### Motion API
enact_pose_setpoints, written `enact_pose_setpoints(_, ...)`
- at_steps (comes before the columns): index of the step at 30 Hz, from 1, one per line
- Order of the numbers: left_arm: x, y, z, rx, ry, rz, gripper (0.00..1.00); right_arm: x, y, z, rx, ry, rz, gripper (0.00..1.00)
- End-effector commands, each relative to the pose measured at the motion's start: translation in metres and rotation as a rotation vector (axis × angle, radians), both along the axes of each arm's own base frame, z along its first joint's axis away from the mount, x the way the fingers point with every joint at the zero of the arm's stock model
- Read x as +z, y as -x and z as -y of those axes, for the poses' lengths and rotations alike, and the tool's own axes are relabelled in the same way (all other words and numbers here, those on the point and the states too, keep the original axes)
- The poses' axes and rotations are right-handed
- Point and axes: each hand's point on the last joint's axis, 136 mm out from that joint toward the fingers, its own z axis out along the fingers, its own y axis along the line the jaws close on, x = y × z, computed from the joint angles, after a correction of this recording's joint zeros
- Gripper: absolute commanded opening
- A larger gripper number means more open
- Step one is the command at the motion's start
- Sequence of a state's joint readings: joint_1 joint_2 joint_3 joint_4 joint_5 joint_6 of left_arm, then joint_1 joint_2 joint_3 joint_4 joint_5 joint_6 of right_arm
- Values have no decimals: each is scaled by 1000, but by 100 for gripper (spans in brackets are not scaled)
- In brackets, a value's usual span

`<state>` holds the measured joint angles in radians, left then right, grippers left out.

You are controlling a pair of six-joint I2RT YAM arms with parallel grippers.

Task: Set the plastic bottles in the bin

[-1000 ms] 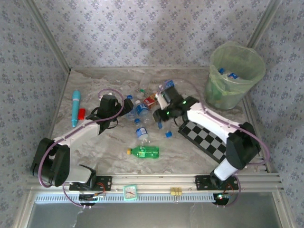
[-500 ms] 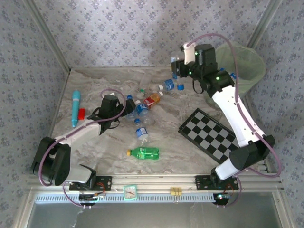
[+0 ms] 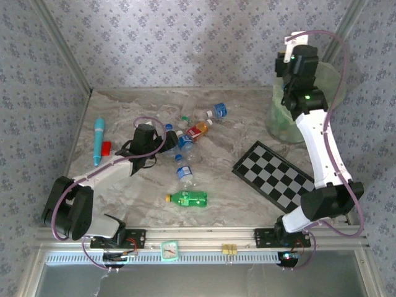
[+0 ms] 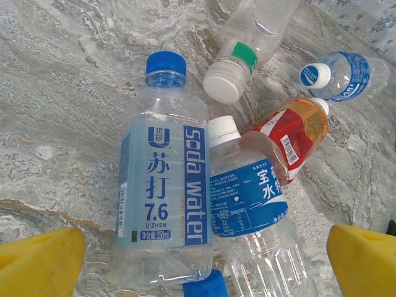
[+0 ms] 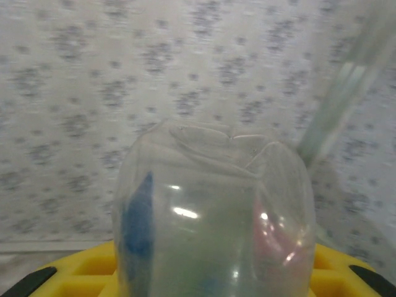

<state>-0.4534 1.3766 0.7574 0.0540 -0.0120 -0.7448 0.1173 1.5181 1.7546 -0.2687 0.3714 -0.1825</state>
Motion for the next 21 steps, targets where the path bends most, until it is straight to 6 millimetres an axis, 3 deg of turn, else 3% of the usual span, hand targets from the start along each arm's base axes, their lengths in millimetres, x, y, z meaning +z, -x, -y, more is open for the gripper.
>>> enact_pose_setpoints(1,22,-7,8,-26,11,49,100,0,-2,42,-122,-27,10,41)
enact_pose_setpoints(5,23,-8,10,-30,12,52,100,-33,-10,77,-189,-95,-80,42)
enact_pose_setpoints(9,25,-10,13,-38,13,53,100,-72,-18,98,-214,-174,-182,43)
enact_pose_setpoints(14,26,-12,17,-53,12,54,100,-122,-24,106,-221,-246,-324,43)
enact_pose_setpoints(21,28,-13,22,-70,16,54,100,-172,-34,104,-220,-310,-442,47)
